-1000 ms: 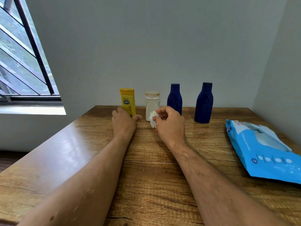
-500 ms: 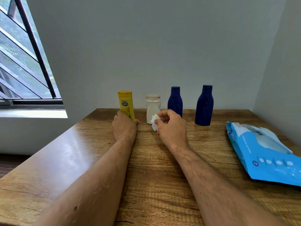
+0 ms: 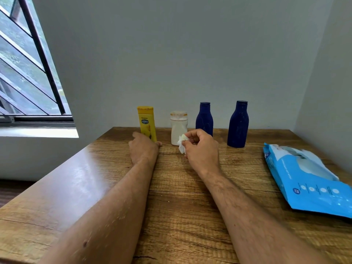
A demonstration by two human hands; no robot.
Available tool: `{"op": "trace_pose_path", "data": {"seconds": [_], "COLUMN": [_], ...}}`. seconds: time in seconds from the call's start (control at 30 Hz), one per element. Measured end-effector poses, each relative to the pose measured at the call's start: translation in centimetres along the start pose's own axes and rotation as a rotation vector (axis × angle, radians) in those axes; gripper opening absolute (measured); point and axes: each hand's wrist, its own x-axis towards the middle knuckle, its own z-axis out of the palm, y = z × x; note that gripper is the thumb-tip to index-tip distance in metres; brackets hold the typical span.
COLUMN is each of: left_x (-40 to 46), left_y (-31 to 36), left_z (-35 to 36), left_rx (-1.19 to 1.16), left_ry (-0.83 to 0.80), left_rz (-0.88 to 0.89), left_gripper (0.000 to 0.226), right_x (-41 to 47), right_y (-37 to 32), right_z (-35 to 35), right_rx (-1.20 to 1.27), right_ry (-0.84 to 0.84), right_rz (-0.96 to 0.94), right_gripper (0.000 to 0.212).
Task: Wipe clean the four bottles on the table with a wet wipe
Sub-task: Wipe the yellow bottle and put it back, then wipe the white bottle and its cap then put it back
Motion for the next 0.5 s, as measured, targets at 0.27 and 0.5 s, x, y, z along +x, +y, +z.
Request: {"op": "trace_pose_path", "data": {"seconds": [0.27, 0.5], "left_x": [-0.2, -1.4], "left_y": [-0.1, -1.1], "left_z": [-0.1, -0.9], "left_rx": [-0.035, -0.063], "left_ry": [0.008, 0.062], "left_rz": [-0.015, 0.079], "left_gripper": [0.109, 0.117], "right_x": [-0.2, -0.4], "right_y": [-0.1, -0.2], "right_z": [-0.3, -0.5], "right_rx": [-0.006, 0.007], "right_ry": [0.011, 0.022], "right_rz": [0.015, 0.029], "right_gripper": [0.018, 0.019]}}
